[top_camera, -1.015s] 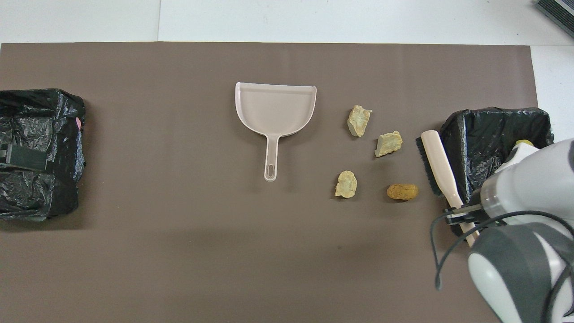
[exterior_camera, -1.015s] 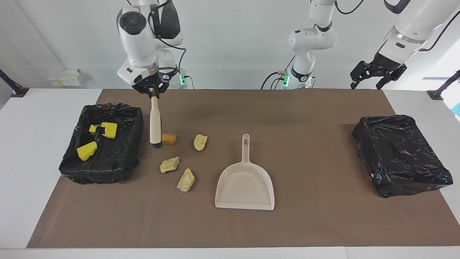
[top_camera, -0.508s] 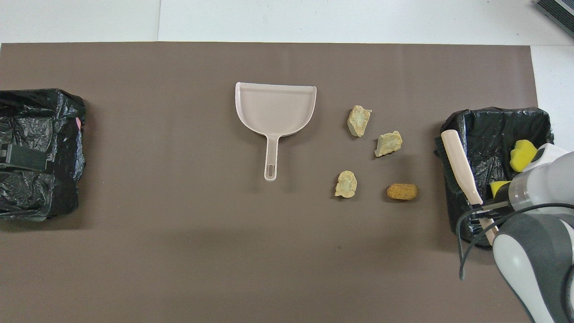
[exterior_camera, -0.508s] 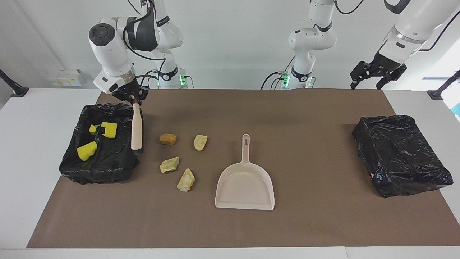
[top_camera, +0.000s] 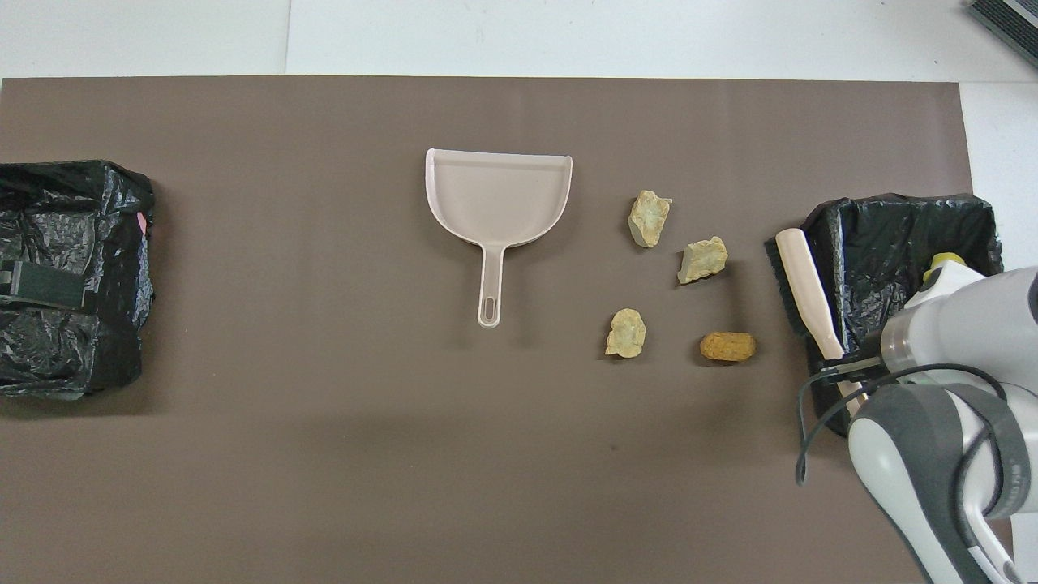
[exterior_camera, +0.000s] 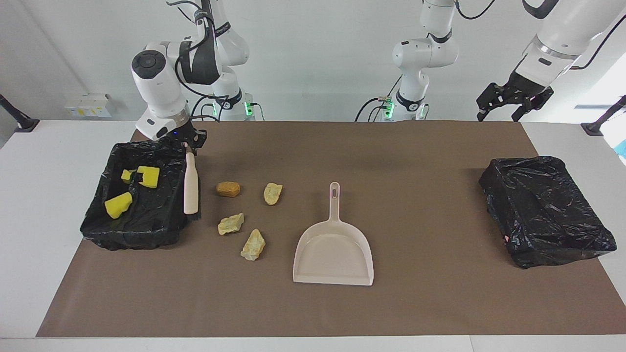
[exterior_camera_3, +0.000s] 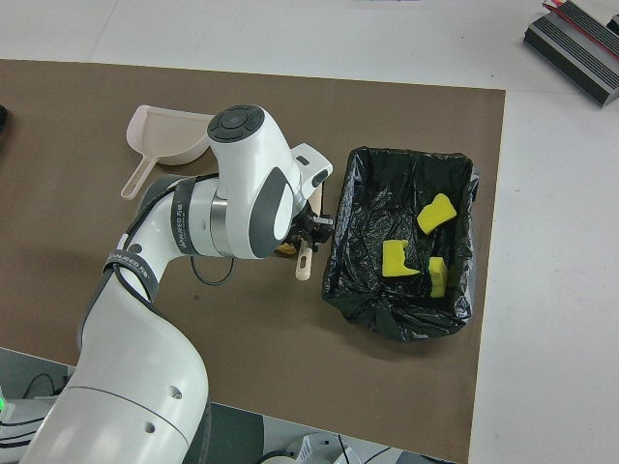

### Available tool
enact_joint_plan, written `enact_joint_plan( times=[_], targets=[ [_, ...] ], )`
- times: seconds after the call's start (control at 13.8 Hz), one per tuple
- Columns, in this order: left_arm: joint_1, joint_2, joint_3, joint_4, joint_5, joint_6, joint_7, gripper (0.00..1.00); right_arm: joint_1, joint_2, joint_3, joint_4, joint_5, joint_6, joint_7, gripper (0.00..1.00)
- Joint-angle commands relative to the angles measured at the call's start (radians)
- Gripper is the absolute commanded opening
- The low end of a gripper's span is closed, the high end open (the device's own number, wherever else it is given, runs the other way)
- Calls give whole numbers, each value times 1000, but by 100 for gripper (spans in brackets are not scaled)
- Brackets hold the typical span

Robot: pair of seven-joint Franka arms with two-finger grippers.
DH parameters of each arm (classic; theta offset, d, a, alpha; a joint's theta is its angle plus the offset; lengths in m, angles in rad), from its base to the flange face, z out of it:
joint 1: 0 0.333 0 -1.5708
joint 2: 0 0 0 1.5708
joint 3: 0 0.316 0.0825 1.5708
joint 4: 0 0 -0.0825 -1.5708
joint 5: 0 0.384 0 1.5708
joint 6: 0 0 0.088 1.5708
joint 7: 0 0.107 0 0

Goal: Sweep and dump trash in bin

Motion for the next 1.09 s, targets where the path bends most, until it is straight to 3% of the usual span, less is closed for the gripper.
enact_joint_plan(
  times=[0.0,0.73,1.02],
  targets=[
    [9,-16,-6,-16,15,6,1,100,10,40,6,4,12,70,10,0],
    [9,-16,-6,-16,15,6,2,100,39,218,4,-1,3,291,32,0],
    [9,-17,-6,-16,15,6,2,100,74,231,7,2,2,278,-26,0]
  ],
)
